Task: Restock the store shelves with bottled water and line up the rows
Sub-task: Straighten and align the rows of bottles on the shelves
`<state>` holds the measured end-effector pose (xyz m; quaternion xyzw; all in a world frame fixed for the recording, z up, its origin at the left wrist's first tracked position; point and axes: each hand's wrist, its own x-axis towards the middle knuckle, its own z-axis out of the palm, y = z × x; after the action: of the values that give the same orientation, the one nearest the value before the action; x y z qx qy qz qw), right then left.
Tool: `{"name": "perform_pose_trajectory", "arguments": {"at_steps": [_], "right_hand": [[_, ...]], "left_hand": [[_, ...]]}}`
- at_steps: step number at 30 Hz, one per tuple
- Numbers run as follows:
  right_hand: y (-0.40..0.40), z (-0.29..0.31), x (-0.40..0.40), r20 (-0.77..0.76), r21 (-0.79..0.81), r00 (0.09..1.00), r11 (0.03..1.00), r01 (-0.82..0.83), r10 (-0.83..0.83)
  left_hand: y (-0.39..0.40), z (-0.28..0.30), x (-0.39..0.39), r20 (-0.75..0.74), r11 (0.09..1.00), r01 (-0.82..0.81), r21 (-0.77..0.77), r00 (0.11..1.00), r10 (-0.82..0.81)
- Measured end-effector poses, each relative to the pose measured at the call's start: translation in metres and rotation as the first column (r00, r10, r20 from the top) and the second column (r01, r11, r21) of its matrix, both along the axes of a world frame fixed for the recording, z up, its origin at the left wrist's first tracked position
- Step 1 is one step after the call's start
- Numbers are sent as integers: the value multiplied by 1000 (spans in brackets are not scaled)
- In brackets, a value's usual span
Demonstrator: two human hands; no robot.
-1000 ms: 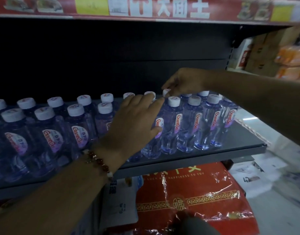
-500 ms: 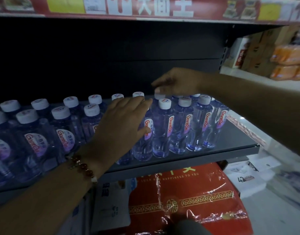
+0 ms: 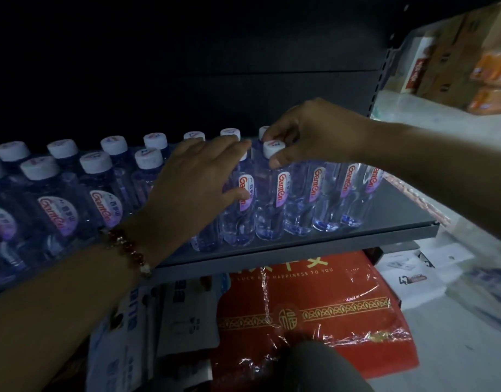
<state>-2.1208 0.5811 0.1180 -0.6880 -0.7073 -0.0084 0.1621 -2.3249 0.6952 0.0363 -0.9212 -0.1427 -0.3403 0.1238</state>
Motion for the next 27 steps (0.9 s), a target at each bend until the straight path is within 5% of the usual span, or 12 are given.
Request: {"name": "perform_pose_trajectory", "arguments": {"at_steps": [9,16,27], "right_hand": [[-12,-2,6,-48,1,999,1000,16,-16],[-41,-2,24,230,-7,967,993,118,-113],[-38,-5,22,105,18,978,983,181,-182]], "left_hand": [[-10,8,4,-27,999,-34,-37,999,33],[-30,33,39,-44,997,12,-79,999,-15],[-28,21,43,-51,982,54,-181,997,-64]]}}
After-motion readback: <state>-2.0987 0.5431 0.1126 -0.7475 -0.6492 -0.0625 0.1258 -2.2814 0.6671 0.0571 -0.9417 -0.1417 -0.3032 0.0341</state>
